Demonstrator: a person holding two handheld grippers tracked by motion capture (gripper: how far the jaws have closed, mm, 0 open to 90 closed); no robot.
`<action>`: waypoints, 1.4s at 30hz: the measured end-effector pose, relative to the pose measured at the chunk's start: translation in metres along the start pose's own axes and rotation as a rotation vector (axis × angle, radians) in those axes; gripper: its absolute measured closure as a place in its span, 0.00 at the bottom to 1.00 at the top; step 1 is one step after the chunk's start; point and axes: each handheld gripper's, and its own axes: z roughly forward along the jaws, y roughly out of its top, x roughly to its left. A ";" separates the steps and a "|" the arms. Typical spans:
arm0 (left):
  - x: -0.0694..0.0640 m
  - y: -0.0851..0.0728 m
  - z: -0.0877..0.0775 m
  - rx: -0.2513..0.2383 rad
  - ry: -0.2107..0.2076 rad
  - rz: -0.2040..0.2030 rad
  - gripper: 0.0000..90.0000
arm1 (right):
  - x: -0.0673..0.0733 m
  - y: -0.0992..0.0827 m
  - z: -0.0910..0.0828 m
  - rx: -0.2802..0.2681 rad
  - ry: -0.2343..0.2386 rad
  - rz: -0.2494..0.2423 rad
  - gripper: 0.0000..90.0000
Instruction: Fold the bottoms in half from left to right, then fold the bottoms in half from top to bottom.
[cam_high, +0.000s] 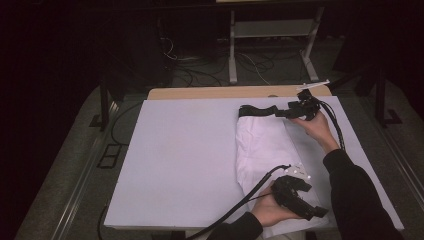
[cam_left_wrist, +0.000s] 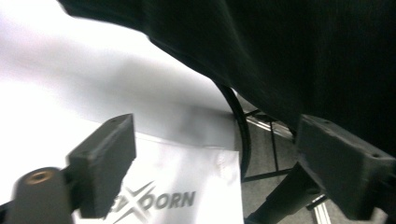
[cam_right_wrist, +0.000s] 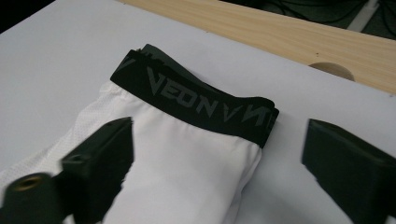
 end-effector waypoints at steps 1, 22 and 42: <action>0.001 0.002 -0.005 -0.002 0.015 0.008 0.06 | 0.001 0.000 -0.001 -0.004 0.007 0.002 0.00; 0.039 0.008 -0.067 -0.059 0.191 0.057 0.00 | 0.009 -0.015 -0.024 -0.041 -0.004 0.019 0.00; 0.067 0.012 -0.091 -0.078 0.255 0.072 0.00 | 0.013 -0.032 -0.031 -0.044 -0.006 0.012 0.00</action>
